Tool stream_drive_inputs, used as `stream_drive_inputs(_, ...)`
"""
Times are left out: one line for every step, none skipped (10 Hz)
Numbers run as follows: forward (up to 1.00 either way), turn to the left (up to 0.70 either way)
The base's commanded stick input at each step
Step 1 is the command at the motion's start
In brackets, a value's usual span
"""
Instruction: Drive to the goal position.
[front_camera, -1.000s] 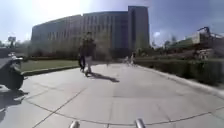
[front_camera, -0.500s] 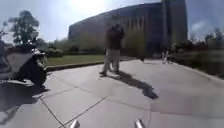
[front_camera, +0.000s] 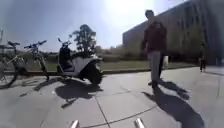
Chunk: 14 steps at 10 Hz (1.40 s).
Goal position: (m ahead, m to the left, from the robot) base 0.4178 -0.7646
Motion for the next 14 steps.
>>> stream_drive_inputs(0.00, 0.00)
stream_drive_inputs(0.00, 0.00)
stream_drive_inputs(0.00, 0.00)
stream_drive_inputs(-1.00, 0.00)
stream_drive_inputs(-1.00, 0.00)
stream_drive_inputs(-1.00, 0.00)
stream_drive_inputs(-0.46, 0.00)
stream_drive_inputs(0.00, 0.00)
stream_drive_inputs(0.00, 0.00)
stream_drive_inputs(0.00, 0.00)
stream_drive_inputs(0.00, 0.00)
stream_drive_inputs(0.00, 0.00)
stream_drive_inputs(0.00, 0.00)
stream_drive_inputs(0.00, 0.00)
